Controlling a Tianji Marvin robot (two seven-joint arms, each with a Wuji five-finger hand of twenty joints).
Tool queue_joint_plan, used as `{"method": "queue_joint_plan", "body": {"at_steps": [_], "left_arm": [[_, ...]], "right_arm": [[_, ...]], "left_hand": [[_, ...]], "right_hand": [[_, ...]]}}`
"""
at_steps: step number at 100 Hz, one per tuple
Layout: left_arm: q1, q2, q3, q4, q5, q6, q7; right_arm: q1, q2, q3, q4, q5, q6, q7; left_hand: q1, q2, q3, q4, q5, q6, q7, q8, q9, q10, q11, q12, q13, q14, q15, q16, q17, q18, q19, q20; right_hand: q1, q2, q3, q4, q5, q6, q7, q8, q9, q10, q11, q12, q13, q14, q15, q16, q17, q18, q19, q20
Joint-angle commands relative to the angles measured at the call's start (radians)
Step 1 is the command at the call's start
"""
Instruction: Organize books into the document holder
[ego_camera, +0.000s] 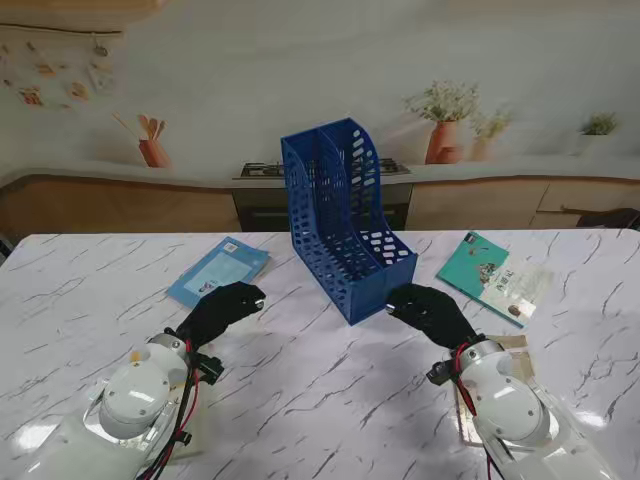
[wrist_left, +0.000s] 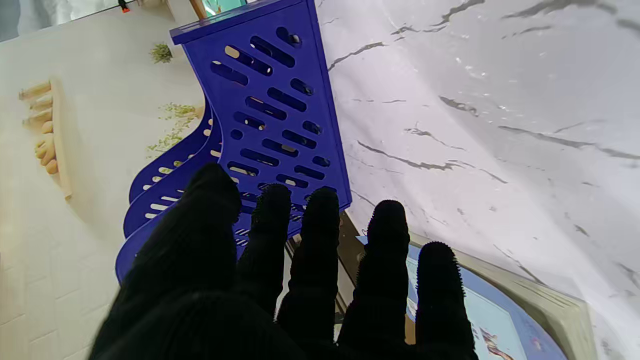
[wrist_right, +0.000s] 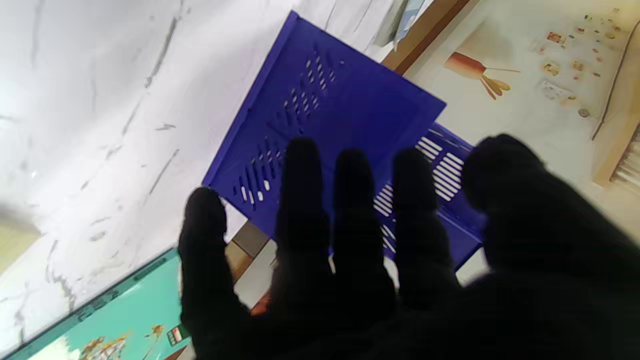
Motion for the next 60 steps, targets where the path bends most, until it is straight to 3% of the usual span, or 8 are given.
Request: {"method": "queue_joint_plan", "body": {"at_steps": [1, 36, 60], "left_arm": [[0.02, -0.003, -0.002, -0.013, 0.002, -0.001, -0.012], [0.033, 0.001, -0.004, -0.014, 0.006, -0.004, -0.022], [0.035, 0.005, -0.006, -0.01, 0.006, -0.005, -0.038]], "right_arm": [[-0.006, -0.003, -0.005, 0.001, 0.009, -0.009, 0.01], [-0.038, 0.004, 0.028, -0.04, -0.026, -0.005, 0.019], [-0.082, 0.02, 0.117, -0.126, -0.096, 0.037, 0.064]], "left_hand": [[-0.012, 0.009, -0.03, 0.019, -0.028, -0.031, -0.008, -0.004, -0.013, -0.017, -0.007, -0.002, -0.011, -0.037, -0.011, -0.001, -0.015, -0.034, -0.034, -0.002], [-0.017, 0.023, -0.048, 0.02, -0.029, -0.027, -0.022, -0.008, -0.022, -0.015, -0.014, -0.005, -0.023, -0.039, -0.023, -0.006, -0.037, -0.043, -0.078, -0.011], [-0.02, 0.031, -0.061, 0.019, -0.028, -0.026, -0.029, -0.008, -0.023, -0.016, -0.016, -0.006, -0.024, -0.039, -0.028, -0.008, -0.04, -0.042, -0.096, -0.011]], "right_hand": [[-0.012, 0.024, -0.015, -0.004, -0.008, -0.006, -0.021, 0.026, -0.024, -0.003, -0.008, -0.007, 0.004, -0.013, -0.018, 0.0, -0.011, -0.119, 0.014, 0.002], [-0.02, 0.041, -0.044, 0.005, -0.001, -0.005, -0.043, 0.024, -0.027, -0.006, -0.007, -0.008, -0.002, -0.018, -0.019, -0.001, -0.007, -0.124, 0.015, 0.002], [-0.025, 0.052, -0.063, 0.009, 0.014, -0.006, -0.051, 0.027, -0.015, 0.0, -0.02, -0.021, 0.002, -0.01, -0.027, -0.006, 0.012, -0.121, 0.03, 0.006]]}}
